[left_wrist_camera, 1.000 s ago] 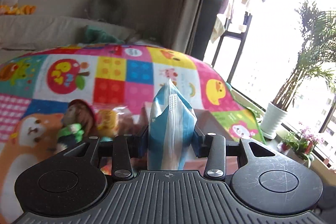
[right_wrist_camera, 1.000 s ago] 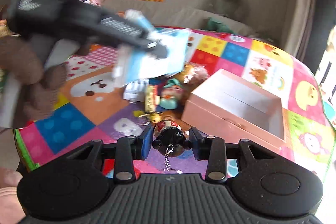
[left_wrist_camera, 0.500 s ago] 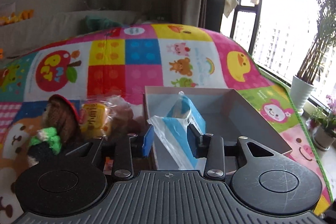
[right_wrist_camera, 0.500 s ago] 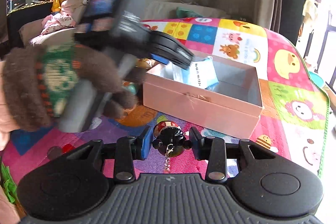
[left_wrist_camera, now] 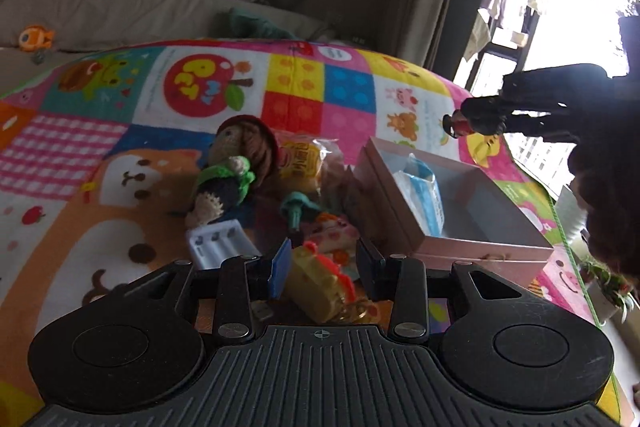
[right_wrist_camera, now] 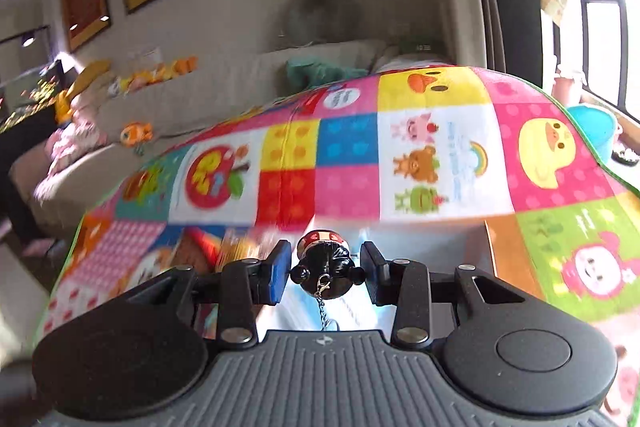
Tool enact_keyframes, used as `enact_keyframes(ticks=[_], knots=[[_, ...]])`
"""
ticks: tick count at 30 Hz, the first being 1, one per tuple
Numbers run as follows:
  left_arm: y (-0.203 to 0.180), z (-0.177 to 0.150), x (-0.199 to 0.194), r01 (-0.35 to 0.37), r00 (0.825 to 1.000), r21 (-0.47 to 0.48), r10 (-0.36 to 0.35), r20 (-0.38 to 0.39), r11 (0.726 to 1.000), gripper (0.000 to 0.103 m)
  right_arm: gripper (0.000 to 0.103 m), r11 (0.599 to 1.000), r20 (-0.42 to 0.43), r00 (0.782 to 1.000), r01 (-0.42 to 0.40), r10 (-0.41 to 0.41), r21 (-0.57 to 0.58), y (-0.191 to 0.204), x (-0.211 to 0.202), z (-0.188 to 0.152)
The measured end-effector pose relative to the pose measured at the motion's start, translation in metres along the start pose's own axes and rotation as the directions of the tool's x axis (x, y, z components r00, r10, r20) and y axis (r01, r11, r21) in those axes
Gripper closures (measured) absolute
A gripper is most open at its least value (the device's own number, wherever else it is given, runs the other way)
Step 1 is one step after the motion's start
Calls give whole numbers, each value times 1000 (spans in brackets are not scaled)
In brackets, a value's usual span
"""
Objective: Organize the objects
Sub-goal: 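Release the packet and grasp the green crocheted doll with the left gripper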
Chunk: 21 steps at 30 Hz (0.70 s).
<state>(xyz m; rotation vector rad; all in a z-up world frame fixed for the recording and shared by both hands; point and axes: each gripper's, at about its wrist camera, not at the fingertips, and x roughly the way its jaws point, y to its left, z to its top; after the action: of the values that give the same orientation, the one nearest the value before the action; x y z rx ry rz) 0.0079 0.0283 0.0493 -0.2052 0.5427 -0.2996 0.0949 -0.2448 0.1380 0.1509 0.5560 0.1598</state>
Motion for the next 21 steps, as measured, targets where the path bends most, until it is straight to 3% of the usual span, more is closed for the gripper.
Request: enact_keyframes(ticks=[3, 7, 10, 13, 16, 21], knots=[[20, -1, -5, -20, 1000, -17, 20, -5, 1000, 62, 64, 997, -45, 998, 54, -52, 58, -7, 35, 14], [45, -3, -3, -44, 999, -55, 43, -26, 997, 62, 56, 997, -39, 998, 42, -40, 65, -5, 31, 3], [52, 13, 5, -51, 999, -68, 50, -4, 996, 62, 52, 999, -56, 998, 42, -41, 10, 10, 25, -13], [51, 45, 23, -70, 997, 8, 69, 38, 998, 62, 50, 994, -71, 997, 32, -39, -104, 34, 17, -36], [55, 72, 64, -93, 995, 5, 93, -24, 996, 62, 40, 974, -61, 997, 22, -37, -226, 58, 8, -55], [60, 85, 129, -121, 980, 22, 123, -155, 992, 56, 31, 967, -124, 992, -69, 40, -247, 76, -5, -78]])
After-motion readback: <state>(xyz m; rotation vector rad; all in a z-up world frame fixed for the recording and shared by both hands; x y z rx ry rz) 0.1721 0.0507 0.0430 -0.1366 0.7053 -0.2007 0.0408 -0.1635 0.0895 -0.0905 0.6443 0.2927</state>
